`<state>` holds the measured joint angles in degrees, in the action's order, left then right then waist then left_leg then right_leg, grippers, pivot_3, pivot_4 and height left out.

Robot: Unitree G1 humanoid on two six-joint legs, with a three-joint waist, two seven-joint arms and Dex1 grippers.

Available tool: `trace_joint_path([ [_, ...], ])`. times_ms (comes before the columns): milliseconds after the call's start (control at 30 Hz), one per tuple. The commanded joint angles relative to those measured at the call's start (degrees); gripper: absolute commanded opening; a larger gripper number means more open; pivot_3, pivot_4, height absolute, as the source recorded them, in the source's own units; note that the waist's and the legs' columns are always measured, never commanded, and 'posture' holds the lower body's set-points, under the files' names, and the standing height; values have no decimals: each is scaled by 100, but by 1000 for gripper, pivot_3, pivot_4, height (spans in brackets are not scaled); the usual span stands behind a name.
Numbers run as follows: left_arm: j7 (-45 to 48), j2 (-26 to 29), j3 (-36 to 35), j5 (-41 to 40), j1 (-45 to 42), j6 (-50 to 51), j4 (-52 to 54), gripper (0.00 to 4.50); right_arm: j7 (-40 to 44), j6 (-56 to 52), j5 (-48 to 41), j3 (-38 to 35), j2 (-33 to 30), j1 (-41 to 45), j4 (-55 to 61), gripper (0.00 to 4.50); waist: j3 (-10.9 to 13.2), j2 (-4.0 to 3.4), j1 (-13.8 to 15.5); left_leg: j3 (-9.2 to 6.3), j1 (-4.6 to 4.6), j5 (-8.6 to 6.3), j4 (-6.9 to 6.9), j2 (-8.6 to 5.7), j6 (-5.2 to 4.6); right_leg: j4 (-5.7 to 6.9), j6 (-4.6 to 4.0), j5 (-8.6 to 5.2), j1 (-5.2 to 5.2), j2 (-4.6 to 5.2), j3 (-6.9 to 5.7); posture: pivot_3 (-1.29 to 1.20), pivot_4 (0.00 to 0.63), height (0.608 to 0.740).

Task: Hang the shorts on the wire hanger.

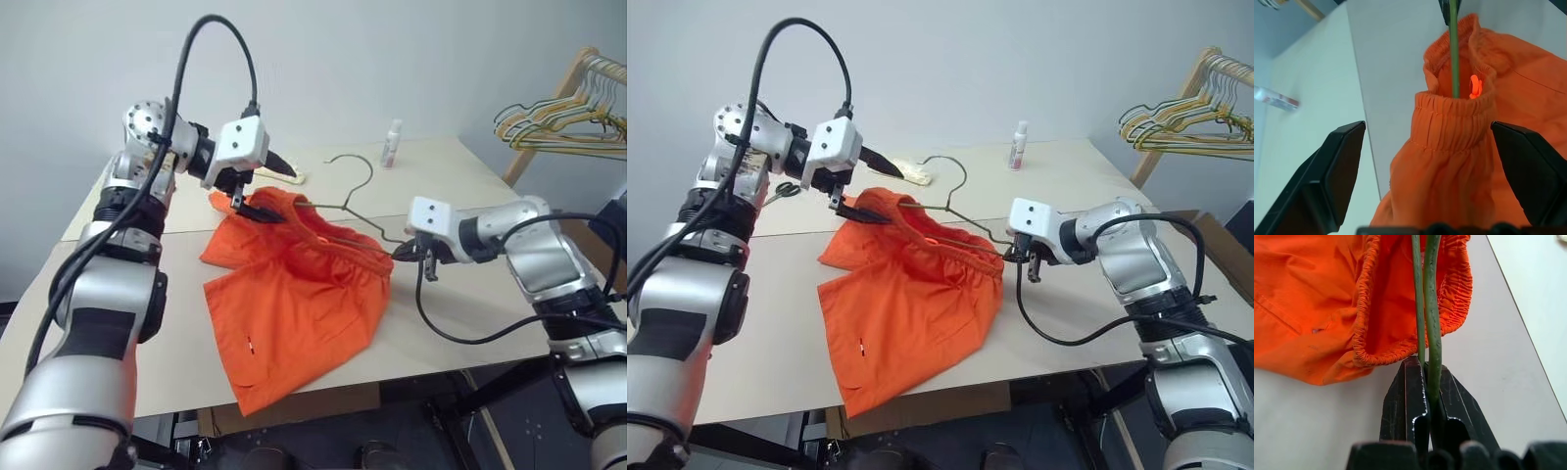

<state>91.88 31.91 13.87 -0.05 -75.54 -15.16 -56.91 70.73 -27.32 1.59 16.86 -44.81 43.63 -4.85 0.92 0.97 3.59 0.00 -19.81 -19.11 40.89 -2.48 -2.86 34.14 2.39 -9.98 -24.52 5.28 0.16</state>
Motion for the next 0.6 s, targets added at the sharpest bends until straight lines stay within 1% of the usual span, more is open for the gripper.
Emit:
trace_joint_path([
  [33,62,49,60,-108,-155,-20,59,4465,-11,-5,-7,-72,-57,81,231,0,0,0,1,0,-3,0,1,0,0,0,0,0,-2,0,0,138,0,740],
  [133,62,126,356,-296,-112,141,154,3930,-3,0,-1,-33,-58,113,255,0,0,0,4,-2,-7,0,2,0,0,0,1,1,-7,1,0,139,0,740],
  [200,62,183,514,-424,-82,182,220,3215,-4,-19,-2,-27,-52,126,252,0,0,0,2,-2,-10,0,3,0,0,1,2,1,-9,0,0,139,0,740],
  [300,62,240,704,-535,-40,193,246,2273,-11,-24,-8,-30,-46,126,278,0,0,0,1,0,-20,0,5,0,0,5,2,1,-21,0,1,138,0,740],
  [400,62,222,753,-528,-21,146,163,1318,-17,-8,-11,-31,-41,126,317,0,0,0,0,1,-42,2,12,-1,4,16,3,2,-46,1,3,137,0,740],
  [533,62,163,723,-390,-3,108,64,7,-53,-44,-40,-58,-15,125,387,0,0,0,-6,3,-47,3,12,-2,6,19,3,2,-53,1,4,134,0,740],
  [600,62,163,736,-260,17,25,42,7,-74,-113,-87,-96,12,136,436,0,0,0,-7,4,-47,3,13,-2,6,19,3,2,-53,1,5,133,0,740],
])
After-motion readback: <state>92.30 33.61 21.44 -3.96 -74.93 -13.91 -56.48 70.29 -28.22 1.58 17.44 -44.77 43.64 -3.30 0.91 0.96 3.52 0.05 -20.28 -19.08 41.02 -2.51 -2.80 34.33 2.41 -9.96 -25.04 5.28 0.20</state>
